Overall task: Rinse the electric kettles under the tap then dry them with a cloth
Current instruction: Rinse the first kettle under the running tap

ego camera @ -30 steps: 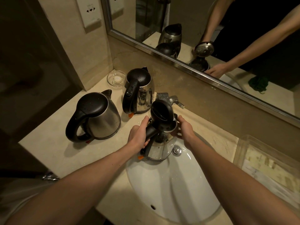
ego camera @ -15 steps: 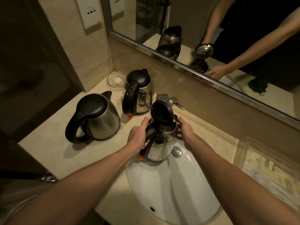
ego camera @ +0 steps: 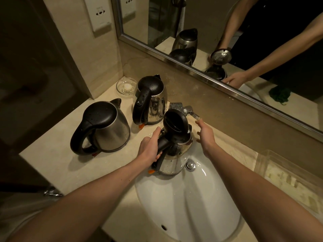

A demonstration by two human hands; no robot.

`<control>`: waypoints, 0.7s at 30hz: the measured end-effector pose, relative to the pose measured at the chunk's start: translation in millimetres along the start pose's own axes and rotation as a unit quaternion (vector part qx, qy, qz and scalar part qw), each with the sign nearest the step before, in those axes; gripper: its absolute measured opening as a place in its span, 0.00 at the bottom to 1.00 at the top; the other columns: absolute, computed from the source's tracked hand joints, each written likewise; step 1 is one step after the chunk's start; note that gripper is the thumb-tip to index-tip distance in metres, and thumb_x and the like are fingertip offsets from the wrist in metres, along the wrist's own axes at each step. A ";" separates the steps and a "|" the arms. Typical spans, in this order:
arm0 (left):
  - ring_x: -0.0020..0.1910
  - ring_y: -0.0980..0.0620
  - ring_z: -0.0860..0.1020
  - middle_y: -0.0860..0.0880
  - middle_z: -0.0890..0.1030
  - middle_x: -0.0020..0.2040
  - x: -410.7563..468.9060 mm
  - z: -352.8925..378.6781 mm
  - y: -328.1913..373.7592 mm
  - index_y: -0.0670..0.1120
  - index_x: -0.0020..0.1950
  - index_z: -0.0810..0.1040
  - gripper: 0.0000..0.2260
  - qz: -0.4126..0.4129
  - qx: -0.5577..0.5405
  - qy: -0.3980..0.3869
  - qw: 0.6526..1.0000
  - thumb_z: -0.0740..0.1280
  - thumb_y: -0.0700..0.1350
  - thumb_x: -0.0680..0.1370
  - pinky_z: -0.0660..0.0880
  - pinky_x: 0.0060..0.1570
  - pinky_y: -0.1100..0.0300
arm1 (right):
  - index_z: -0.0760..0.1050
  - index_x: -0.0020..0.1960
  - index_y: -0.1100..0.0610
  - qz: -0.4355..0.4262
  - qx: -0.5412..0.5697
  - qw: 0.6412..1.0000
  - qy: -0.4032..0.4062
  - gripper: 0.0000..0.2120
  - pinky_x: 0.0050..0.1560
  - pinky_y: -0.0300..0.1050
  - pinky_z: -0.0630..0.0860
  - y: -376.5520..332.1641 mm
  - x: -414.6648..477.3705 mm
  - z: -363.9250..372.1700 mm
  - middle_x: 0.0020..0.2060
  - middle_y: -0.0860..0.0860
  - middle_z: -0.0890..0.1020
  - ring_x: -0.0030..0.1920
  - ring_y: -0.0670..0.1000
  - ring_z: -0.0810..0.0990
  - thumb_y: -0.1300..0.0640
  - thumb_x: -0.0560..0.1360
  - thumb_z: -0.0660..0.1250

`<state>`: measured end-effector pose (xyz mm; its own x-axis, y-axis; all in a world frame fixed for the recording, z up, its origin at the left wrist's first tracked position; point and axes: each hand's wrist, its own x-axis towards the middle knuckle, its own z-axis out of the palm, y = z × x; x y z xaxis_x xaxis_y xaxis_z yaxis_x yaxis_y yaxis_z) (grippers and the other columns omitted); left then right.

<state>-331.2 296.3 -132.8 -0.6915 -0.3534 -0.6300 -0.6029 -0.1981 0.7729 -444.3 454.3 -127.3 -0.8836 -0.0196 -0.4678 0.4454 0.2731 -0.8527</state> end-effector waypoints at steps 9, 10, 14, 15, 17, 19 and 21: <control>0.23 0.53 0.71 0.47 0.71 0.28 0.7 0.2 1.4 0.42 0.42 0.71 0.27 -0.001 0.000 0.006 1.000 0.57 0.67 0.80 0.67 0.22 0.65 | 0.78 0.48 0.48 -0.071 0.006 0.995 0.065 0.14 0.66 0.57 0.70 -8.8 7.0 5.6 0.46 0.38 0.78 0.58 0.51 0.75 0.47 0.83 0.55; 0.22 0.54 0.70 0.47 0.71 0.27 0.6 0.6 1.6 0.42 0.41 0.71 0.27 0.002 0.001 0.003 1.000 0.57 0.67 0.80 0.68 0.22 0.64 | 0.77 0.47 0.46 -0.070 0.005 0.995 0.064 0.14 0.67 0.58 0.69 -9.6 7.0 7.0 0.47 0.37 0.78 0.59 0.51 0.75 0.47 0.83 0.55; 0.22 0.53 0.71 0.47 0.72 0.28 2.3 0.1 0.1 0.41 0.44 0.72 0.28 -0.004 0.000 0.003 1.000 0.57 0.68 0.80 0.68 0.22 0.65 | 0.77 0.51 0.47 -0.064 0.008 0.996 0.061 0.13 0.68 0.60 0.69 -9.7 7.7 8.1 0.47 0.37 0.77 0.60 0.52 0.75 0.46 0.83 0.54; 0.23 0.53 0.71 0.47 0.72 0.28 2.9 -0.2 -0.4 0.41 0.45 0.72 0.28 -0.006 0.000 0.002 1.000 0.57 0.68 0.79 0.68 0.22 0.64 | 0.77 0.52 0.48 -0.063 0.008 0.996 0.058 0.13 0.68 0.61 0.69 -9.6 7.6 7.9 0.47 0.37 0.77 0.60 0.52 0.75 0.46 0.83 0.54; 0.23 0.53 0.71 0.47 0.72 0.29 3.5 -0.2 -0.6 0.41 0.45 0.72 0.28 -0.003 -0.001 -0.001 1.000 0.57 0.67 0.80 0.68 0.23 0.64 | 0.76 0.54 0.49 -0.061 0.010 0.997 0.053 0.13 0.68 0.61 0.69 -9.6 6.7 8.0 0.47 0.38 0.76 0.60 0.52 0.74 0.46 0.83 0.54; 0.22 0.53 0.70 0.47 0.72 0.28 3.8 -0.4 -0.6 0.41 0.45 0.72 0.28 0.002 0.001 -0.001 1.000 0.57 0.67 0.80 0.68 0.23 0.64 | 0.76 0.56 0.49 -0.061 0.005 0.997 0.050 0.15 0.68 0.61 0.69 -9.6 5.7 8.5 0.49 0.40 0.77 0.61 0.53 0.74 0.45 0.82 0.54; 0.21 0.53 0.70 0.46 0.71 0.28 3.9 -0.9 -1.2 0.41 0.45 0.72 0.28 0.002 0.006 0.000 1.000 0.57 0.67 0.80 0.68 0.22 0.65 | 0.77 0.58 0.50 -0.063 0.002 0.997 0.049 0.16 0.68 0.61 0.69 -10.2 4.2 9.4 0.52 0.42 0.77 0.62 0.53 0.74 0.44 0.82 0.54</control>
<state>-332.8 294.4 -136.2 -0.6946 -0.3541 -0.6262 -0.6046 -0.1845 0.7749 -451.1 442.4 -122.8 -0.9422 0.0407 -0.3326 0.3308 0.2698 -0.9043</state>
